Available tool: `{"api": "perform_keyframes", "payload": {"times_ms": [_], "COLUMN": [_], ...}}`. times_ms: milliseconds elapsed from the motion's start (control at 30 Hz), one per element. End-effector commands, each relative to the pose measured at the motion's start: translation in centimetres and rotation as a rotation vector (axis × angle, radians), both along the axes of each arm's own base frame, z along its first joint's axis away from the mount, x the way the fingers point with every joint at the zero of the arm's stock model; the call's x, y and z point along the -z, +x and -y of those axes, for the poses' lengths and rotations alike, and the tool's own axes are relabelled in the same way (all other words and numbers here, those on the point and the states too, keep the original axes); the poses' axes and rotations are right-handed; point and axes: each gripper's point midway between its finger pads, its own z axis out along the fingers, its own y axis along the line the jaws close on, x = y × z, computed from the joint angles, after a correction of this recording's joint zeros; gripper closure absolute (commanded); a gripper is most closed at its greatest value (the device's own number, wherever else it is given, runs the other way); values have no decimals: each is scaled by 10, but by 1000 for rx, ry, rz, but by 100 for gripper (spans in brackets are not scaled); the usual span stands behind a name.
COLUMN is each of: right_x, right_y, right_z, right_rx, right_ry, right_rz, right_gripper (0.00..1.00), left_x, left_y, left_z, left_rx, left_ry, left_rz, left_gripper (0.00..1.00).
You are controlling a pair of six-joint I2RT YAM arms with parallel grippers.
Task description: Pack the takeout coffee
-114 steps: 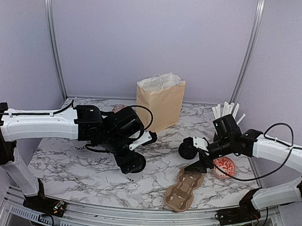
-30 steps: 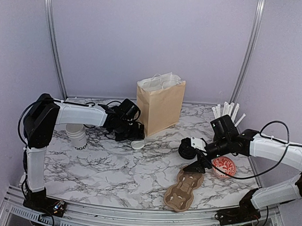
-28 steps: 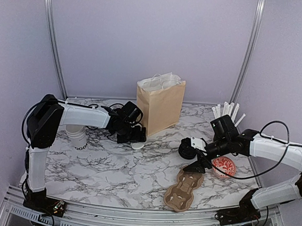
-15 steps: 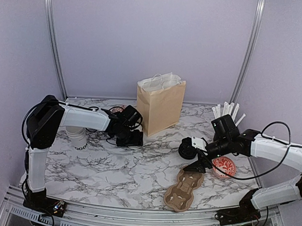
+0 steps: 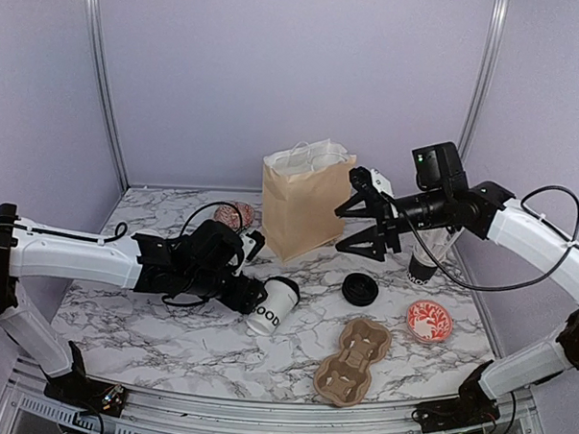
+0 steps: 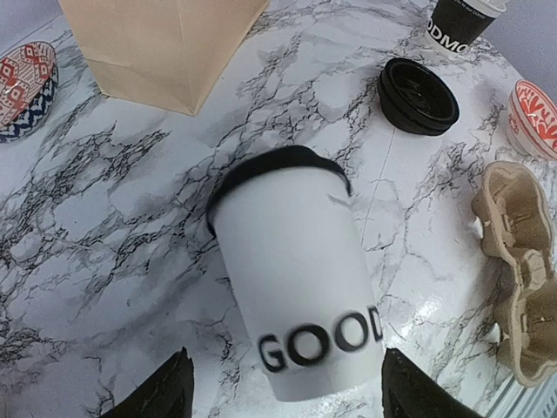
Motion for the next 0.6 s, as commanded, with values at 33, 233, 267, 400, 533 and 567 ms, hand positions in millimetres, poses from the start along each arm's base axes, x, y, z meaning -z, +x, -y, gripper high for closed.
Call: {"api": "perform_keyframes", "payload": {"times_ms": [33, 233, 267, 400, 533, 567], "right_x": [39, 54, 54, 60, 64, 64], "right_y": [5, 4, 4, 3, 4, 5], "right_z": [-10, -1, 1, 8, 11, 11], "right_rx": [-16, 38, 52, 82, 100, 100], "right_ry": [-57, -70, -73, -88, -95, -95], "right_rz": [-232, -210, -198, -174, -165, -163], "right_gripper": [21, 21, 20, 19, 19, 19], "left_x": [9, 11, 4, -4, 30, 37], "left_y": [4, -38, -48, -98, -122, -121], "left_z": [0, 33, 43, 81, 100, 102], "left_rx": [29, 158, 185, 312, 342, 324], "left_ry": [8, -35, -57, -93, 21, 46], "left_rz": [36, -89, -84, -111, -172, -167], "left_gripper": [22, 6, 4, 1, 1, 1]}}
